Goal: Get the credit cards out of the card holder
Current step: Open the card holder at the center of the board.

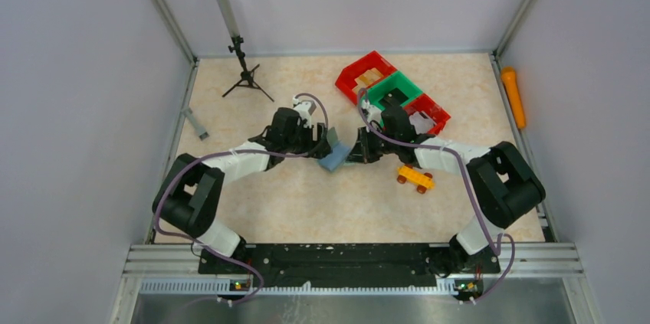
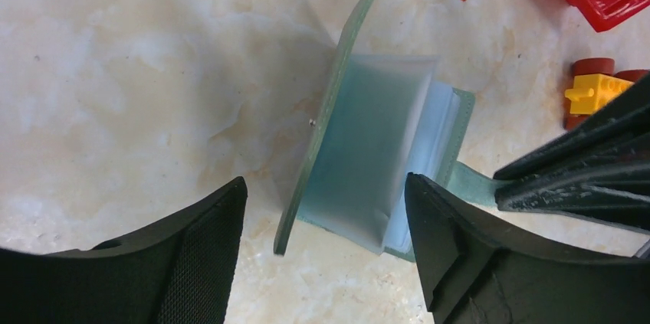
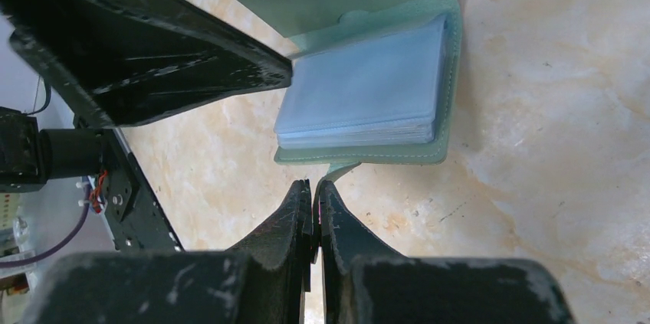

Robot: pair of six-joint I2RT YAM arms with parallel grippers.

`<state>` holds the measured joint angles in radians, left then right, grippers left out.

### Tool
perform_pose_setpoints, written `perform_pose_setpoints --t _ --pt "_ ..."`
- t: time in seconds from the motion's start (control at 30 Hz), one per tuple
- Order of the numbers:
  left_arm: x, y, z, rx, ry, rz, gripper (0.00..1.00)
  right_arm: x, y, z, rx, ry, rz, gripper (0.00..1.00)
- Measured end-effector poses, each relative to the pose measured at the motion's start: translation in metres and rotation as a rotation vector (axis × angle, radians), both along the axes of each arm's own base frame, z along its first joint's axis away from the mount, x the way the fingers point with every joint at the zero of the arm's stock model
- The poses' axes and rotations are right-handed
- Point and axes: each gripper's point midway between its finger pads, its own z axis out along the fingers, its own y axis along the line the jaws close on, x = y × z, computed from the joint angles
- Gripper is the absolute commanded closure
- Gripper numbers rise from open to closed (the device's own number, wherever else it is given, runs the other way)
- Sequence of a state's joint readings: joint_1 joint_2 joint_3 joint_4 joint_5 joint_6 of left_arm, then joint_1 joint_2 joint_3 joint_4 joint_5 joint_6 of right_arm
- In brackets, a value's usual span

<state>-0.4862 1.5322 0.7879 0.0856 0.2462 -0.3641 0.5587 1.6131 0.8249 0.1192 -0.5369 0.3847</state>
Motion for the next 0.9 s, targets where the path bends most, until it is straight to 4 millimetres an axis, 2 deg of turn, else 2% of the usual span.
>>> perform_pose_setpoints --t 0.07,0.37,0.47,0.63,0.77,0.9 --pt "0.002 -0.002 -0.007 0.009 0.024 -0.006 0.43 -0.001 0.0 0.0 0.002 0.002 0.003 1.0" --pt "0.004 -0.001 -0.014 0.033 0.064 0.01 0.76 0.004 -0.005 -0.005 -0.033 0.0 -0.035 1.0" --pt "0.002 0.005 -0.018 0.06 0.082 0.034 0.79 0.008 -0.01 -0.009 -0.057 -0.003 -0.064 1.0" --pt "-0.006 0.013 -0.026 0.088 0.135 0.069 0.93 0.016 -0.018 -0.012 -0.08 -0.009 -0.108 1.0" --pt "-0.009 0.014 -0.027 0.086 0.158 0.081 0.99 0.019 -0.021 -0.013 -0.089 -0.014 -0.124 1.0" --pt "-0.012 0.012 -0.03 0.08 0.178 0.073 0.97 0.02 -0.02 -0.011 -0.084 -0.017 -0.124 1.0"
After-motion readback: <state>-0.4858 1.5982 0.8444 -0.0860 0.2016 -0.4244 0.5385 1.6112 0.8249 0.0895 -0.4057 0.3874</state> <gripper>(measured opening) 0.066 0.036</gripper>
